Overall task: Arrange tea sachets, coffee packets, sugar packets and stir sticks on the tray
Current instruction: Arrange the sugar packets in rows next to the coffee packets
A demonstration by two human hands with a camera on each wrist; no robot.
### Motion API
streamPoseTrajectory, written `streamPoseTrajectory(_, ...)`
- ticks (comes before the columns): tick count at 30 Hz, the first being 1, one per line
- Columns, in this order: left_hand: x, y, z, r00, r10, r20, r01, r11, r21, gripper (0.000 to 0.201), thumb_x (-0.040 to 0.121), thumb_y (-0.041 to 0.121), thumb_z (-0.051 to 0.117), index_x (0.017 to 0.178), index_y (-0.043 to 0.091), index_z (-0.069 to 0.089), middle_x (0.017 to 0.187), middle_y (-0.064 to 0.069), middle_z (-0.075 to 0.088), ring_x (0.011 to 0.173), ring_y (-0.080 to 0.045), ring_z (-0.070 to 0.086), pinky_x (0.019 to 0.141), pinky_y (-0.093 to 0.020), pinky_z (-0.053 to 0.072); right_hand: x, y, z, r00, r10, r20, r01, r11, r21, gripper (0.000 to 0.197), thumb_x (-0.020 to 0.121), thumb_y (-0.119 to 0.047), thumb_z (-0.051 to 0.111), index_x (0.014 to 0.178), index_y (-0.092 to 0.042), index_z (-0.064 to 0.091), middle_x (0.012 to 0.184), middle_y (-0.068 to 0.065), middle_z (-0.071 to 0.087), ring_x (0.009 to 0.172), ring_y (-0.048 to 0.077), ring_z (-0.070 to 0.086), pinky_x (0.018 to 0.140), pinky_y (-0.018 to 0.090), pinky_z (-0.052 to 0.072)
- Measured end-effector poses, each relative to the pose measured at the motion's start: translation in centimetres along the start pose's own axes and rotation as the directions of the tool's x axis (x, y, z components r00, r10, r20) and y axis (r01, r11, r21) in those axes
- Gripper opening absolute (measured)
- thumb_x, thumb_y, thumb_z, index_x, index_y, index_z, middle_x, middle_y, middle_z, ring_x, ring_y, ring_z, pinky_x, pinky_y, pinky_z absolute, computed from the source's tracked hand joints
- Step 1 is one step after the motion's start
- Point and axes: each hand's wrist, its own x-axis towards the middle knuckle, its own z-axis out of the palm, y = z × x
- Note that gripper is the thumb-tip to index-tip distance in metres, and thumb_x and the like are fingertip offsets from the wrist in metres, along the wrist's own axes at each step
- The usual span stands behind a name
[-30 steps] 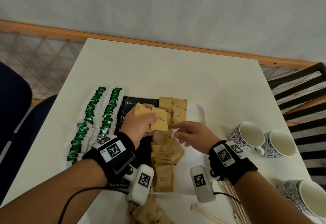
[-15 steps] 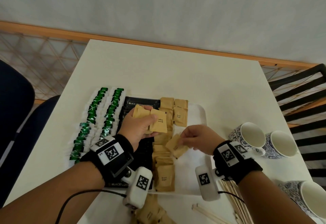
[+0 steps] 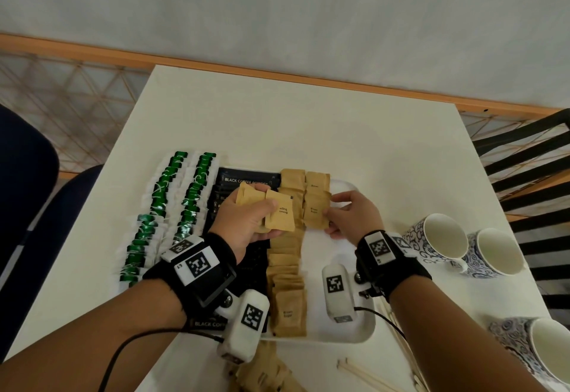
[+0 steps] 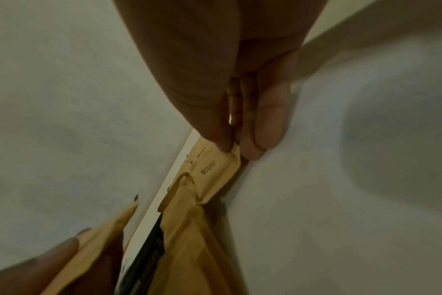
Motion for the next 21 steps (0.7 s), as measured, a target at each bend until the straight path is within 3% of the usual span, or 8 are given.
streamPoseTrajectory(5,0.1,0.0,0.0,1.0,-0.007,0.013,0.007,1.0,0.009,0.021,0.086,0.002,0.065,0.094,0.021,0.06,0.1,-0.01,0.068,0.086,-0.027,0.068,0.054,-0.031,0.057,-0.2,-0.1,0.1,0.998,-0.058,-0.006,0.057,0.986,-0.154,0.023,0.085,-0.02,0.062,0.106,-0.022,0.052,0.067,0.002,0.067,0.061,0.02,0.068,0.064,0.038,0.059)
streamPoseTrajectory(9,0.0,-0.2,0.2,1.0,0.006,0.029,-0.007,0.999,0.038,0.022,0.085,0.003,0.066,0.089,0.024,0.061,0.098,-0.007,0.069,0.085,-0.025,0.069,0.057,-0.034,0.057,-0.9,-0.4,0.0,0.987,-0.144,-0.069,0.133,0.982,-0.135,0.019,0.086,-0.027,0.063,0.103,-0.025,0.055,0.069,0.0,0.061,0.068,0.022,0.066,0.066,0.039,0.057)
streamPoseTrajectory(11,-0.1,-0.3,0.4,0.999,0.012,0.046,-0.014,0.999,0.052,0.023,0.085,0.003,0.067,0.087,0.024,0.062,0.094,-0.005,0.069,0.082,-0.023,0.068,0.06,-0.036,0.059,-1.8,-1.2,0.1,0.976,-0.21,-0.062,0.207,0.977,-0.043,0.012,0.087,-0.032,0.063,0.098,-0.028,0.06,0.076,0.001,0.063,0.07,0.018,0.063,0.062,0.027,0.051)
streamPoseTrajectory(14,-0.7,-0.4,1.1,0.996,0.017,0.089,-0.023,0.997,0.075,0.023,0.082,0.002,0.07,0.088,0.023,0.063,0.092,-0.006,0.069,0.08,-0.023,0.07,0.064,-0.041,0.06,-3.5,-2.5,0.6,0.961,-0.224,0.16,0.201,0.968,0.148,0.018,0.089,-0.03,0.063,0.105,-0.022,0.065,0.08,-0.003,0.065,0.064,0.007,0.059,0.053,0.013,0.044)
streamPoseTrajectory(17,-1.2,-0.5,1.6,0.993,0.017,0.115,-0.027,0.996,0.083,0.025,0.079,0.004,0.073,0.095,0.02,0.063,0.097,-0.012,0.071,0.082,-0.026,0.072,0.068,-0.045,0.06,-4.1,-2.9,0.6,0.933,-0.23,0.279,0.185,0.966,0.178,0.023,0.086,-0.021,0.069,0.109,-0.018,0.067,0.075,-0.002,0.064,0.063,0.007,0.059,0.055,0.018,0.048)
streamPoseTrajectory(20,-1.8,-0.5,1.7,0.983,-0.02,0.18,0.004,0.996,0.086,0.032,0.077,0.003,0.076,0.102,0.017,0.062,0.095,-0.014,0.071,0.079,-0.028,0.072,0.073,-0.047,0.059,-4.2,-3.0,0.2,0.961,-0.177,0.213,0.089,0.926,0.366,0.007,0.087,-0.007,0.065,0.092,-0.012,0.067,0.082,0.003,0.069,0.073,0.016,0.065,0.063,0.031,0.055)
streamPoseTrajectory(21,-2.0,-0.5,1.7,0.979,-0.036,0.203,0.017,0.996,0.093,0.034,0.076,0.0,0.076,0.103,0.016,0.062,0.092,-0.014,0.07,0.076,-0.027,0.071,0.072,-0.046,0.059,-4.1,-2.8,0.0,0.973,-0.146,0.176,0.055,0.896,0.44,0.01,0.087,-0.003,0.063,0.089,-0.013,0.065,0.082,0.004,0.069,0.074,0.018,0.064,0.063,0.032,0.055)
